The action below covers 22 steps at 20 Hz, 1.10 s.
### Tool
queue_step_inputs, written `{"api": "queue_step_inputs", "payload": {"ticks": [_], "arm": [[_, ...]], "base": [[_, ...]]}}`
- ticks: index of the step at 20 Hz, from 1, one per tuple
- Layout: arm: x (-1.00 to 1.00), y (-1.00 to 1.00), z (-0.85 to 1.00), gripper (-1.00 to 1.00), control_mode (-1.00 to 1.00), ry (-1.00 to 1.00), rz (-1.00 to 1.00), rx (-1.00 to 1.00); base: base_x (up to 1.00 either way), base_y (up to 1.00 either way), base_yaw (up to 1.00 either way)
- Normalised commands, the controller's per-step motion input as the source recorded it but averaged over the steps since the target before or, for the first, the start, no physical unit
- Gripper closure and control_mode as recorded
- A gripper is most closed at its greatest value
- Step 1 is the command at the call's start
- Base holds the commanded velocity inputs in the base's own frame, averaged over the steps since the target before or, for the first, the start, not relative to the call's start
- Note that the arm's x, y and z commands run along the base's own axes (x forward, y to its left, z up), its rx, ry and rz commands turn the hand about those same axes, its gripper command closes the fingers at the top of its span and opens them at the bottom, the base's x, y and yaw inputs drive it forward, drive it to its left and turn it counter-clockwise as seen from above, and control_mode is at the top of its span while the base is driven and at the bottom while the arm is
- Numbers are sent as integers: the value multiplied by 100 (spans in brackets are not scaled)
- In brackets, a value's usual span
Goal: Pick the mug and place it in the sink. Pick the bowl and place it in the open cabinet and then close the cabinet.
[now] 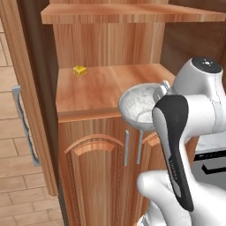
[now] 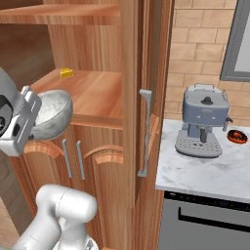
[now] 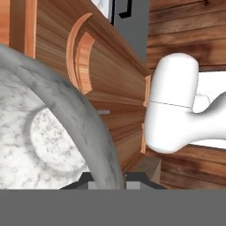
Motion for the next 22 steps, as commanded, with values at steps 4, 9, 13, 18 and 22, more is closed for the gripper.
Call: {"api": "queue_step_inputs", "payload": {"ticks": [4,9,13,18,22], "arm": [[12,12,10,100,-100,-5,0,0],[26,0,10,100,-100,-6,0,0],[42,0,9,100,-100,-9,1,2],[48,0,2,100,-100,-9,4,9],[57,0,0,100,-100,-6,4,13]], "base": [[0,0,0],[0,0,0],[0,0,0],[0,0,0],[0,0,0]]}}
